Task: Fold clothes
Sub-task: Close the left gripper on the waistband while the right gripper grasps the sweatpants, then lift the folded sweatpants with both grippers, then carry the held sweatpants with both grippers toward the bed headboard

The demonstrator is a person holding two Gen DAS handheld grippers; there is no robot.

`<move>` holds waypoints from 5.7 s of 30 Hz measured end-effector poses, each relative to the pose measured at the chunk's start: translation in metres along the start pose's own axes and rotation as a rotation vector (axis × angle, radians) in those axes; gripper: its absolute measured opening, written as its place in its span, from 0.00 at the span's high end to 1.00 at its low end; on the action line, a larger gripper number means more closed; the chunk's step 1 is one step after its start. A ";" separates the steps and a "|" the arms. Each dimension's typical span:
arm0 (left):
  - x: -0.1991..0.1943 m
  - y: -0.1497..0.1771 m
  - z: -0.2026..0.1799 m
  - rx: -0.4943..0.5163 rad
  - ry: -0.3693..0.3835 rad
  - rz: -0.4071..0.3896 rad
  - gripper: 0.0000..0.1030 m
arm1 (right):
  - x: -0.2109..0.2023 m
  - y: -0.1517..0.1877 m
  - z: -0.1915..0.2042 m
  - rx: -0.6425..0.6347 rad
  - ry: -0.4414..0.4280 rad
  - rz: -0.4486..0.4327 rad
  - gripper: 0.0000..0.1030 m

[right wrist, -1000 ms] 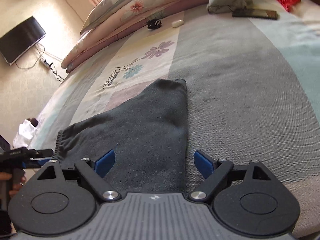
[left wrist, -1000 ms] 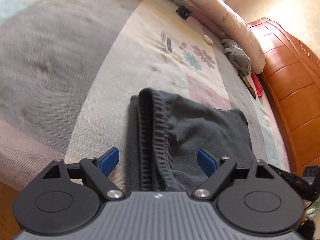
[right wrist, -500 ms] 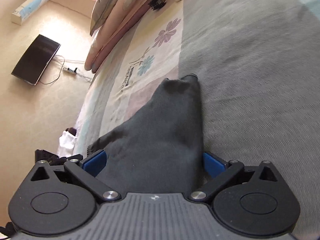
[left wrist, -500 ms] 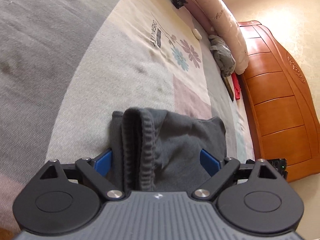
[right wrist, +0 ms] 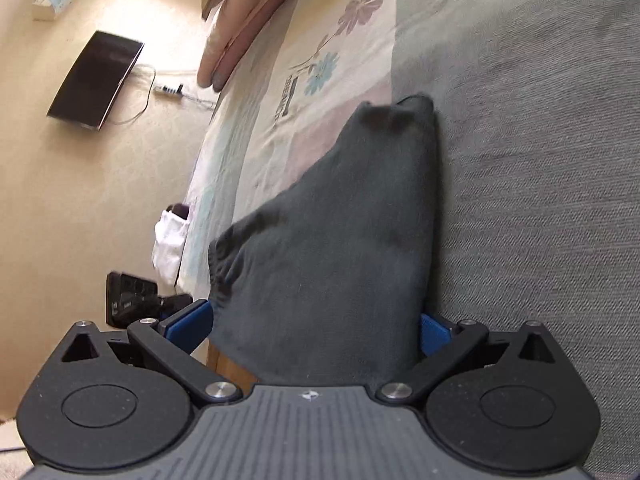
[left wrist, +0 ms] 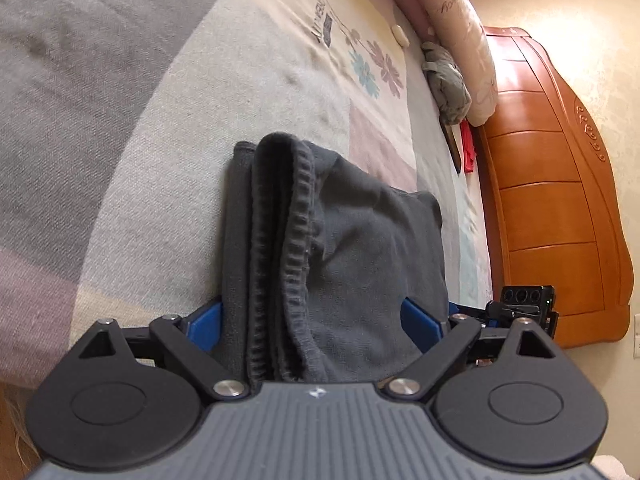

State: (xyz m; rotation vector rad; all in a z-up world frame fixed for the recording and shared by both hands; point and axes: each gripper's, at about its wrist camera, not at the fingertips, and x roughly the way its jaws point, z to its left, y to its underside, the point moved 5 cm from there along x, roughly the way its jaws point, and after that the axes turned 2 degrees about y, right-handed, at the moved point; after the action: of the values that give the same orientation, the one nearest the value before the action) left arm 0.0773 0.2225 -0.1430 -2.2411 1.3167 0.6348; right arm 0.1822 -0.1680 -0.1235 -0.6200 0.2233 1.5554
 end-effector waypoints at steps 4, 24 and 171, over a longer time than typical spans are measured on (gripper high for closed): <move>0.011 -0.017 -0.007 0.012 0.022 -0.010 0.08 | 0.011 -0.013 0.001 0.003 -0.012 -0.007 0.00; 0.018 -0.026 0.001 -0.039 0.118 -0.043 0.12 | 0.018 -0.028 -0.001 0.012 -0.086 0.001 0.01; 0.343 -0.033 -0.413 0.860 0.017 0.357 0.76 | -0.306 0.066 -0.087 0.086 0.360 -0.913 0.84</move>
State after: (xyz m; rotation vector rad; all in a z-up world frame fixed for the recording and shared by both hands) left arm 0.3197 -0.2406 -0.0177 -1.3348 1.6096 0.0987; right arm 0.1296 -0.4818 -0.0550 -0.7849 0.2290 0.5500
